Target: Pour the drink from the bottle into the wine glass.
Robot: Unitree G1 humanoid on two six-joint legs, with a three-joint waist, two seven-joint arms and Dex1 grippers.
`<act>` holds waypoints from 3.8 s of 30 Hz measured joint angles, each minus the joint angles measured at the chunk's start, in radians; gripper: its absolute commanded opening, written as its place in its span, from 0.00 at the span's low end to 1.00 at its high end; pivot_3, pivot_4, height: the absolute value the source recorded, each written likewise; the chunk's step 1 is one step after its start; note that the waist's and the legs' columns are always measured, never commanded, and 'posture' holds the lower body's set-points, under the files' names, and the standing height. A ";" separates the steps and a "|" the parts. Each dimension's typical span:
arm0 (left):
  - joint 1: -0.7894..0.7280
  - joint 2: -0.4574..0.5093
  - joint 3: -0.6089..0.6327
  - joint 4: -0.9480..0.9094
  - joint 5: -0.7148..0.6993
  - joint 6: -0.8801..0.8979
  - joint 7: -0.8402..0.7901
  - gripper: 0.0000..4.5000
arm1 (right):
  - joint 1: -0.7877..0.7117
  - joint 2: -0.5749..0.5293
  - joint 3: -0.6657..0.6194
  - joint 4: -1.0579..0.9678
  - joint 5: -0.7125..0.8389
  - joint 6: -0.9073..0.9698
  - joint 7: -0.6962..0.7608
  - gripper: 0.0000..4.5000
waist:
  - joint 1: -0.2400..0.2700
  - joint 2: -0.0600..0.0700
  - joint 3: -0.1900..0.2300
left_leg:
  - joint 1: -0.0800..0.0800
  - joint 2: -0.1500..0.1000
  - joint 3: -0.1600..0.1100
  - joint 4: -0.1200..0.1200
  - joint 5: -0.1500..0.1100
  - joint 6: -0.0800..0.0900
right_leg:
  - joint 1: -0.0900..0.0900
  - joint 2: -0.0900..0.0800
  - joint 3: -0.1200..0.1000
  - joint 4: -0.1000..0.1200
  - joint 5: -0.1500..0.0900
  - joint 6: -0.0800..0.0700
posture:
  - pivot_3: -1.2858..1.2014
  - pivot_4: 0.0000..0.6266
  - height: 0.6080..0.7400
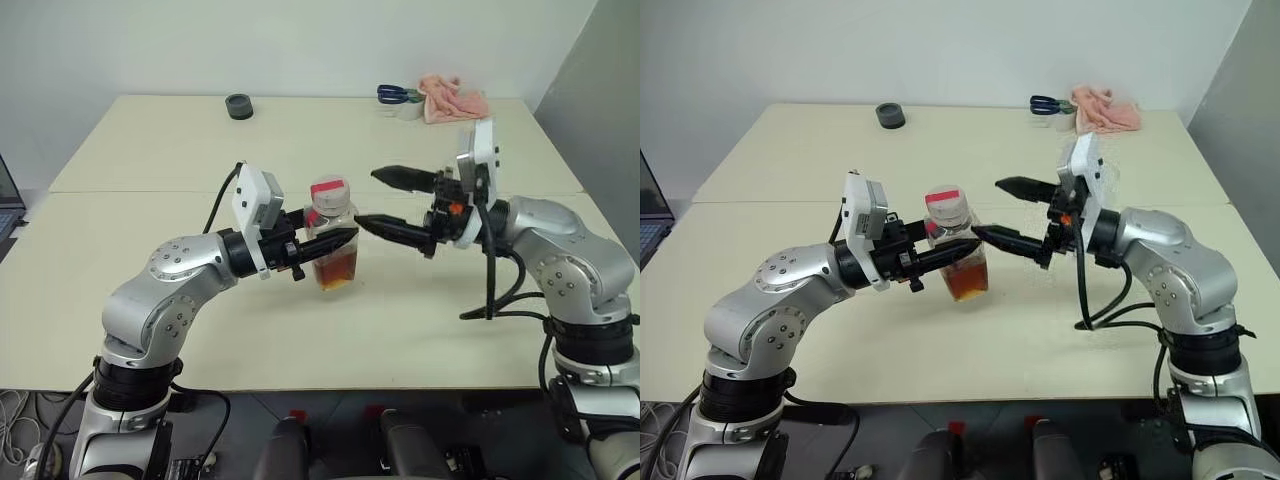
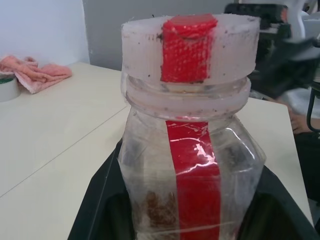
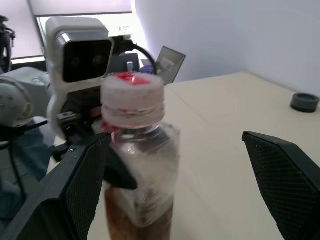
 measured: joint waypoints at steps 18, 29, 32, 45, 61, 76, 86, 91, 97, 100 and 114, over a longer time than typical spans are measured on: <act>0.000 0.000 -0.002 -0.001 0.000 -0.001 0.001 0.41 | -0.099 0.163 0.048 0.057 -0.004 -0.028 -0.057 0.78 | 0.000 0.000 0.000 | 0.000 0.000 0.000 0.000 0.000 0.000 | 0.000 0.000 0.000 0.000 0.000 0.000 | 0.52 0.24 1.00; 0.001 0.000 -0.003 -0.008 -0.001 -0.001 0.004 0.41 | -0.100 0.166 0.053 0.066 -0.003 -0.033 -0.047 0.40 | 0.000 0.000 0.000 | 0.000 0.000 0.000 0.000 0.000 0.000 | 0.000 0.000 0.000 0.000 0.000 0.000 | 0.52 0.24 1.00; -0.003 0.000 0.021 -0.009 -0.002 -0.007 0.016 0.41 | -0.125 0.208 0.046 0.096 0.000 -0.038 -0.068 0.40 | -0.001 0.000 0.000 | 0.000 0.001 0.000 0.000 0.000 0.000 | 0.000 0.001 0.000 0.000 0.000 0.000 | 0.52 0.24 1.00; -0.009 -0.001 -0.014 -0.028 -0.007 -0.027 0.013 0.41 | -0.147 0.102 0.063 0.099 -0.029 -0.130 0.080 0.40 | -0.001 0.000 0.000 | 0.000 0.000 0.000 0.000 0.000 0.000 | 0.000 0.000 0.000 0.000 0.000 0.000 | 0.52 0.24 1.00; 0.066 0.024 0.021 -0.049 -0.023 0.004 0.012 0.41 | -0.064 0.073 -0.110 0.105 0.039 -0.055 -0.039 0.40 | 0.004 0.000 0.000 | -0.001 0.000 0.000 0.000 0.000 0.000 | 0.000 -0.001 0.000 0.000 0.000 0.000 | 0.52 0.24 1.00; 0.106 -0.001 0.078 -0.081 -0.024 0.009 0.164 0.41 | 0.527 0.298 0.060 0.193 -0.460 -0.374 -0.528 0.40 | -0.004 0.000 0.000 | 0.003 0.002 0.004 -0.001 0.001 -0.001 | 0.000 0.002 0.004 0.001 0.000 0.000 | 0.52 0.24 1.00; 0.097 0.002 0.078 -0.081 -0.025 0.009 0.178 0.41 | 0.500 0.326 0.056 0.342 -0.533 -0.579 -0.555 0.99 | 0.003 -0.004 -0.003 | 0.006 0.001 0.004 0.000 0.001 -0.001 | 0.004 0.001 0.004 0.000 0.000 0.000 | 0.52 0.24 1.00; 0.097 0.001 0.079 -0.081 -0.025 0.009 0.178 0.41 | 0.523 0.313 0.029 0.300 -0.498 -0.533 -0.533 1.00 | 0.006 -0.004 -0.003 | 0.005 0.000 0.003 -0.001 0.001 -0.001 | 0.004 0.000 0.003 0.000 0.000 0.000 | 0.52 0.24 1.00; 0.095 0.000 0.079 -0.076 -0.020 0.004 0.179 0.41 | 0.540 0.203 -0.007 0.141 -0.393 -0.335 -0.447 1.00 | 0.003 -0.003 -0.002 | 0.004 0.000 0.003 -0.001 0.001 -0.001 | 0.003 0.001 0.004 0.000 0.000 0.000 | 0.52 0.24 1.00; 0.088 -0.002 0.081 -0.052 -0.005 -0.004 0.186 0.41 | 0.508 0.098 -0.008 0.028 -0.336 -0.279 -0.330 1.00 | 0.001 -0.003 -0.002 | 0.005 0.001 0.003 -0.001 0.001 -0.001 | 0.003 0.002 0.003 0.000 0.000 0.000 | 0.52 0.24 1.00; 0.008 0.016 0.188 0.256 0.252 -0.199 0.368 0.41 | 0.142 0.002 -0.026 -0.104 0.034 -0.092 -0.067 1.00 | -0.001 -0.003 -0.002 | 0.004 0.002 0.002 -0.001 0.001 -0.001 | 0.002 0.003 0.002 0.000 0.000 0.000 | 0.52 0.24 1.00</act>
